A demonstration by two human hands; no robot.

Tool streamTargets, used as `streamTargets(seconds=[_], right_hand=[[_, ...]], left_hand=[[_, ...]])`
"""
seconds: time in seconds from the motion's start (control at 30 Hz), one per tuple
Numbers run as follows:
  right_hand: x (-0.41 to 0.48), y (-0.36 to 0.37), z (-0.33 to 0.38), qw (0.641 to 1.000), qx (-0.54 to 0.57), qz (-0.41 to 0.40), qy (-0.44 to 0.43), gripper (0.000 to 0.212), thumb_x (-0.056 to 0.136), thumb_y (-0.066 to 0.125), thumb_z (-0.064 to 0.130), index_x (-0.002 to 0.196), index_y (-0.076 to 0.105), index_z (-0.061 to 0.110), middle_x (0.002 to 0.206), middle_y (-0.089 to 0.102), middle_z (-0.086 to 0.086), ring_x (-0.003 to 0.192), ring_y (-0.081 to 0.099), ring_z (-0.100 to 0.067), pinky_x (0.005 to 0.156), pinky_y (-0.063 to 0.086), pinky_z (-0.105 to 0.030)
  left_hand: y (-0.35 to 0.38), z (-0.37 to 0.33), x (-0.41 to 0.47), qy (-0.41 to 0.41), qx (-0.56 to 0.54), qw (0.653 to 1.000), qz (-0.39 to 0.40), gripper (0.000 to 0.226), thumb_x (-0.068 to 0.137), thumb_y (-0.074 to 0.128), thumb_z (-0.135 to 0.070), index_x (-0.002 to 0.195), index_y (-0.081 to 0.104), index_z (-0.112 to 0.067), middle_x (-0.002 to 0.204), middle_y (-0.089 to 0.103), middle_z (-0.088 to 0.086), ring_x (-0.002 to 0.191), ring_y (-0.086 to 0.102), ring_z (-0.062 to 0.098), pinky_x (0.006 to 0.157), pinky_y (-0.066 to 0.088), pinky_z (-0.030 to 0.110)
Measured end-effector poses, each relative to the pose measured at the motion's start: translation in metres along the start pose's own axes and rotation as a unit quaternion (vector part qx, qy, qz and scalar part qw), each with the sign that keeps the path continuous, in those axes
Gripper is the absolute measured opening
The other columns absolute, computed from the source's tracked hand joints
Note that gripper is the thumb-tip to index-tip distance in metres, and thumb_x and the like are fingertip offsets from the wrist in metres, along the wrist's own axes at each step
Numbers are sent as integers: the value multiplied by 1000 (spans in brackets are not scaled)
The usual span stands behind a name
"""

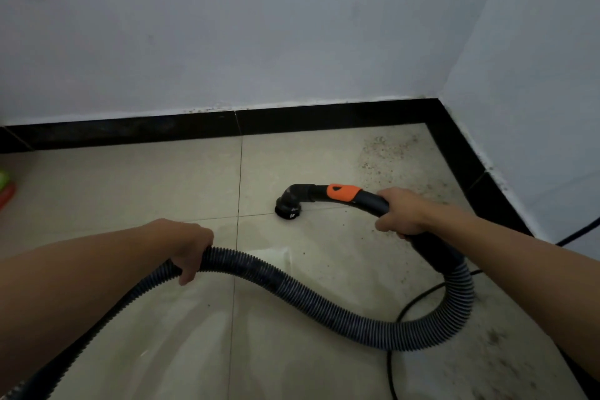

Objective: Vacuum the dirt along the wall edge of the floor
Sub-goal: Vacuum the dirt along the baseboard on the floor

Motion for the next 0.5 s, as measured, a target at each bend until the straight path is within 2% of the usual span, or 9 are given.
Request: streamTargets(seconds=[0.17,0.33,0.43,0.5], right_hand=[[-7,-6,1,998,-14,62,-10,21,80,66,9,94,54,17,70,60,-8,47,56,-17,47,48,-26],[-31,-33,-41,995,-12,88,49,23,80,65,4,97,55,16,59,59,-8,41,52,-17,48,48,-28],[-45,-36,-60,992,-19,105,70,22,78,65,3,93,56,18,60,60,-8,44,53,-19,50,48,-29],[-50,-30,-63,990,-32,121,65,22,77,66,4,89,56,20,67,61,-9,49,56,-20,50,48,-29]], left_hand=[[8,-2,0,11,-17,1000,12,62,69,83,-28,122,52,-16,118,60,4,105,60,22,87,52,34],[-5,-22,5,35,-14,999,7,58,70,82,-27,119,52,-16,117,61,5,104,61,23,86,52,34],[-17,-40,7,46,1,999,17,64,73,81,-26,126,49,-14,124,59,7,109,60,25,77,49,33],[-25,-53,8,54,8,998,20,66,74,80,-26,129,46,-12,127,57,8,103,59,25,72,47,33]])
Point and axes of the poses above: each hand's wrist, its own x-axis towards the middle knuckle, its own y-axis out of the palm, z = x × y, the point moved 1 cm from there along x, towards the middle knuckle
